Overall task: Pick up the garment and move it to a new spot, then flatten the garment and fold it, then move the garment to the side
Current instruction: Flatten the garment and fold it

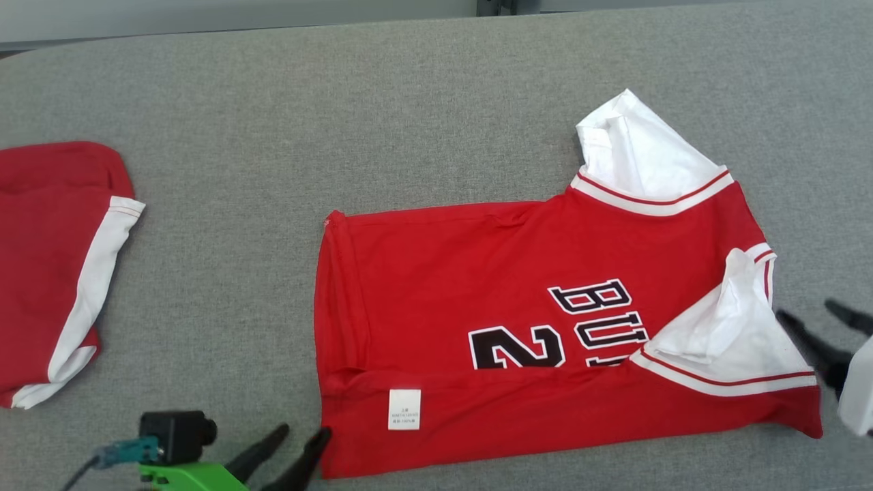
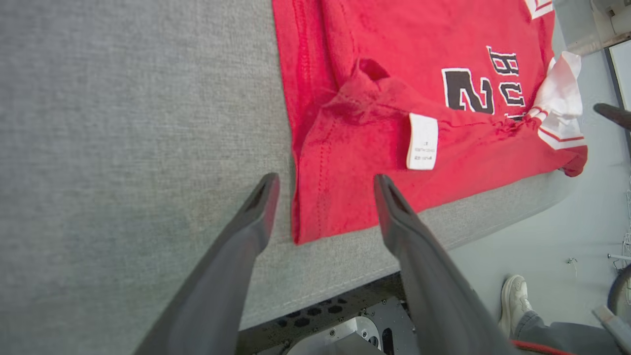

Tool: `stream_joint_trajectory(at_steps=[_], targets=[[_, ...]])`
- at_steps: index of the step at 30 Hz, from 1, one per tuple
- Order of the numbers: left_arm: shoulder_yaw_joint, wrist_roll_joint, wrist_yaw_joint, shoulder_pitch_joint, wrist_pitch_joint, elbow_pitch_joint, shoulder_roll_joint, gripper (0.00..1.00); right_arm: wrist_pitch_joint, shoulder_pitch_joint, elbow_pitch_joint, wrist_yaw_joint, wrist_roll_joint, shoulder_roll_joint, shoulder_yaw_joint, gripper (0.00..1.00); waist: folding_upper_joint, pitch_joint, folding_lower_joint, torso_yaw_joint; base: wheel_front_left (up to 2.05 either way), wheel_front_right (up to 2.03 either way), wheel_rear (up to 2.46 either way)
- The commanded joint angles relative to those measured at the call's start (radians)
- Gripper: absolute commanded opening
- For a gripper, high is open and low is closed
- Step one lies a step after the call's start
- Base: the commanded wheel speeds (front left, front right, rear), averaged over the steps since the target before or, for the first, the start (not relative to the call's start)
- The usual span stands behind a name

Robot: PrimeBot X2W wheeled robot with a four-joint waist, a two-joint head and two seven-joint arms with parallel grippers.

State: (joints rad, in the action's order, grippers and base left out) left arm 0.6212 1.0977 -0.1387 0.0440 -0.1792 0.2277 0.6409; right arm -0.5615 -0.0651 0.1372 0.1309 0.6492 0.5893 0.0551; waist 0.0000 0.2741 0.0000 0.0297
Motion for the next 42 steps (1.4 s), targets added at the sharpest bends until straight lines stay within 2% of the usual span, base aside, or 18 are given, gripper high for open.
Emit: stream_joint_trajectory(at_steps=[1, 5, 9, 16, 20, 23, 28, 29, 30, 31, 32, 33, 42], targets=[[-0.023, -0.018, -0.013, -0.018, -0.002, 0.023, 0.031, 1.0, -0.001, 0.049, 0.039, 0.0, 0.004, 0.016, 0.016, 1.0, 0.0, 0.028, 0.0, -0.002, 0.0, 0.0, 0.0], [-0.077, -0.055, -0.042, -0.143, -0.029, 0.054, 0.073, 1.0, -0.035, 0.215, 0.094, 0.0, -0.032, 0.053, 0.024, 1.0, 0.0, 0.109, 0.0, 0.016, 0.0, 0.0, 0.0], [-0.056, -0.095, -0.022, -0.346, -0.095, 0.0, 0.017, 1.0, -0.081, 0.434, 0.034, 0.0, -0.077, 0.041, -0.032, 1.0, 0.0, 0.201, 0.0, 0.055, 0.0, 0.0, 0.0], [0.025, -0.134, 0.046, -0.636, -0.189, -0.209, -0.133, 1.0, -0.116, 0.771, -0.204, 0.0, -0.164, -0.027, -0.174, 1.0, 0.0, 0.311, 0.0, 0.127, 0.0, 0.0, 0.0], [0.053, -0.145, 0.083, -0.709, -0.199, -0.306, -0.181, 1.0, -0.107, 0.865, -0.334, 0.0, -0.199, -0.061, -0.234, 1.0, 0.0, 0.334, 0.0, 0.151, 0.0, 0.0, 0.0], [0.072, -0.131, 0.105, -0.728, -0.202, -0.355, -0.212, 1.0, -0.103, 0.91, -0.402, 0.0, -0.208, -0.058, -0.275, 1.0, 0.0, 0.34, 0.0, 0.157, 0.0, 0.0, 0.0], [0.089, -0.129, 0.127, -0.733, -0.202, -0.41, -0.229, 1.0, -0.091, 0.923, -0.479, 0.0, -0.189, -0.059, -0.335, 1.0, 0.0, 0.336, 0.0, 0.153, 0.0, 0.0, 0.0], [0.094, -0.125, 0.134, -0.734, -0.208, -0.419, -0.231, 1.0, -0.085, 0.924, -0.488, 0.0, -0.182, -0.06, -0.344, 0.47, 0.0, 0.335, 0.0, 0.149, 0.0, 0.0, 0.0], [0.099, -0.124, 0.141, -0.735, -0.211, -0.424, -0.234, 1.0, -0.078, 0.929, -0.493, 0.0, -0.173, -0.06, -0.35, 0.0, 0.0, 0.333, 0.0, 0.145, 0.0, 0.0, 0.0], [0.099, -0.124, 0.147, -0.737, -0.206, -0.428, -0.241, 0.84, -0.075, 0.93, -0.497, 0.0, -0.161, -0.057, -0.361, 0.0, 0.0, 0.33, 0.0, 0.141, 0.0, 0.0, 0.0], [0.1, -0.119, 0.153, -0.737, -0.204, -0.432, -0.248, 0.25, -0.067, 0.932, -0.499, 0.0, -0.147, -0.054, -0.369, 0.0, 0.0, 0.326, 0.0, 0.136, 0.0, 0.0, 0.0], [0.107, -0.114, 0.165, -0.736, -0.21, -0.432, -0.252, 0.0, -0.05, 0.934, -0.5, 0.0, -0.14, -0.048, -0.368, 0.0, 0.0, 0.321, 0.0, 0.131, 0.0, 0.0, 0.0], [0.081, -0.064, 0.192, -0.713, -0.188, -0.428, -0.261, 0.0, 0.069, 0.936, -0.508, -0.001, -0.092, -0.022, -0.393, 0.0, 0.0, 0.26, 0.0, 0.088, 0.0, 0.0, 0.0]])
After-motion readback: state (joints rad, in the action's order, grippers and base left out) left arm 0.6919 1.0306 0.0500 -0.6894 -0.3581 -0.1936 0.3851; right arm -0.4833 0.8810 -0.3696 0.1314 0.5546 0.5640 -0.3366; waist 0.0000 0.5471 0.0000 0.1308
